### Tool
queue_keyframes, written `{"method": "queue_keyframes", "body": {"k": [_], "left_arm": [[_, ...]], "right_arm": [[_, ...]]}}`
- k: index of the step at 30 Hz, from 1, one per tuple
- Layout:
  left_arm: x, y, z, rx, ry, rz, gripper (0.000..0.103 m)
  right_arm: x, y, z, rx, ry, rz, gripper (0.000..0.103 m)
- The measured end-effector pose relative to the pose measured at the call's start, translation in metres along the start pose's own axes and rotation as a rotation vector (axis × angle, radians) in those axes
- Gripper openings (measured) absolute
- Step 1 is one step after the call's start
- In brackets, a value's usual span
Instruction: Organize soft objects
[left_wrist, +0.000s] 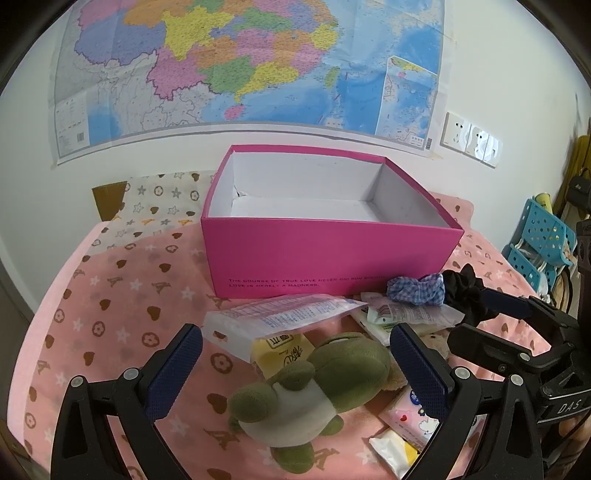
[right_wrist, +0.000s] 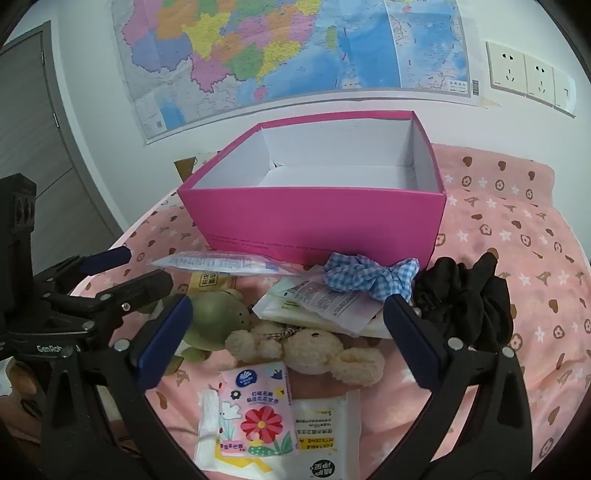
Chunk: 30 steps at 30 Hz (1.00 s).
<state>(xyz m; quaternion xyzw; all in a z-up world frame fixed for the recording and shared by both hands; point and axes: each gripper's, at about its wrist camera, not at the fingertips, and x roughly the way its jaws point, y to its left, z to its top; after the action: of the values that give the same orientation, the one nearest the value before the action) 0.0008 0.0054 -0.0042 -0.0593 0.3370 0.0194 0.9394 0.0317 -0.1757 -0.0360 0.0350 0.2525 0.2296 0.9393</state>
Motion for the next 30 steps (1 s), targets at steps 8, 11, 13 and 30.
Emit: {"method": "queue_keyframes", "body": {"k": [8,11,13,30], "left_arm": [[0.0,-0.001,-0.001,-0.001,-0.001,-0.002,0.103],[0.0,-0.001,-0.001,-0.001,-0.001,-0.003,0.103],[0.0,-0.001,-0.001,-0.002,-0.001,-0.002,0.103],[0.0,-0.001,-0.002,-0.003,0.001,-0.003,0.103]], "right_arm": [[-0.001,0.0,0.001,0.006,-0.001,0.008,0.103],[0.003,-0.001,0.0,0.001,-0.001,0.007,0.103],[0.005,-0.001,-0.001,0.0,0.0,0.007,0.103],[0.009,0.002,-0.001,-0.012,0.005,0.011,0.103]]}}
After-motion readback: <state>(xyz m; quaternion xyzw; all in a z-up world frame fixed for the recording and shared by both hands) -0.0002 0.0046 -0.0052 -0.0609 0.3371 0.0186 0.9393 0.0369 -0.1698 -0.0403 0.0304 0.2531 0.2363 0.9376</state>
